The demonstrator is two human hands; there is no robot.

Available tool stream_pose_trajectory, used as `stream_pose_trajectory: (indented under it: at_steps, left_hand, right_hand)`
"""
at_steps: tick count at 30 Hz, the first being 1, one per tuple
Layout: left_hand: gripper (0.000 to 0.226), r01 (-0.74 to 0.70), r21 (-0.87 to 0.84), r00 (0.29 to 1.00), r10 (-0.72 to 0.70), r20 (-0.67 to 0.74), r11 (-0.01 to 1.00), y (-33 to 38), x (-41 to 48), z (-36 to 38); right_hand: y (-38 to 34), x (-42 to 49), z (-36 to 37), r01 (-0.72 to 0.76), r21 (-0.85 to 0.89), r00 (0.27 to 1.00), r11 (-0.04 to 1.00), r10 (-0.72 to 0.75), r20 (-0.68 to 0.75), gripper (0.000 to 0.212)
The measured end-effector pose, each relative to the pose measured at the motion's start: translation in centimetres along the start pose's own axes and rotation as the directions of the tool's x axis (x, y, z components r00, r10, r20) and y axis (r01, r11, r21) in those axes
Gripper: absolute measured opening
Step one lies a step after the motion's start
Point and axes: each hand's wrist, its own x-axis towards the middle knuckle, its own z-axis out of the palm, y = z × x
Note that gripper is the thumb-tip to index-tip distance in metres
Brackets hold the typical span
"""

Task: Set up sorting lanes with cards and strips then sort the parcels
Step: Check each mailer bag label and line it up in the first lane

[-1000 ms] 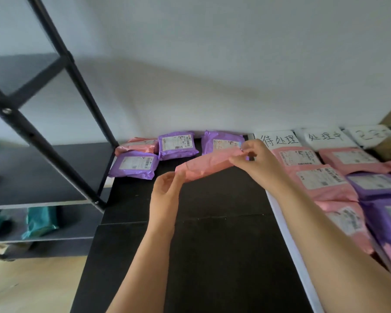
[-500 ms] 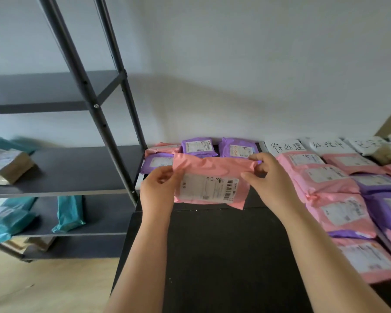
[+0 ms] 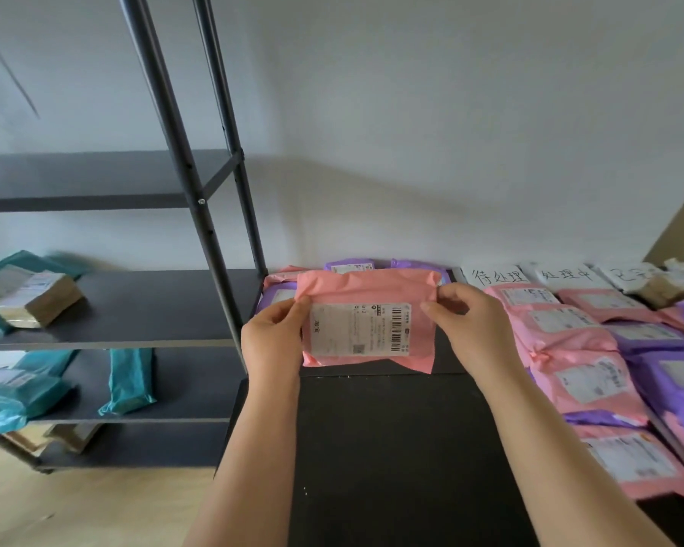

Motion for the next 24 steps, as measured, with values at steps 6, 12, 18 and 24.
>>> stream_pose_trajectory:
  at_steps: [6,12,18,24]
  left_hand:
    - [0.038,-0.168,0.367,0.981,0.193,-0.034,0.915,0.2,-1.0,0.5]
    - [0.031,-0.646,0.440,0.751,0.624,0.217,0.624,1.2,-2.8,2.2]
    - [0.008,-0.746,0.414,0.628,0.757,0.180,0.521,1.6,-3.4,3.6]
    - [0.022,-0.481,0.246,0.877,0.459,0.142,0.842,2.8,-3.5,3.2]
  right_hand:
    - [-1.5,0.6,-0.9,0.022,0.050,0.999,0.999,-0.019,-0.049,0.012]
    - [-3.4,0.9,-1.3,0.155,-0.123,0.987,0.980,-0.158,-0.013,0.011]
    - [-5.2,1.2,-2.5,0.213,-0.153,0.976,0.965,-0.219,-0.018,0.012]
    - [-4.1,0.0,-3.9,0.108,0.069,0.967,0.992,-0.089,-0.240,0.022]
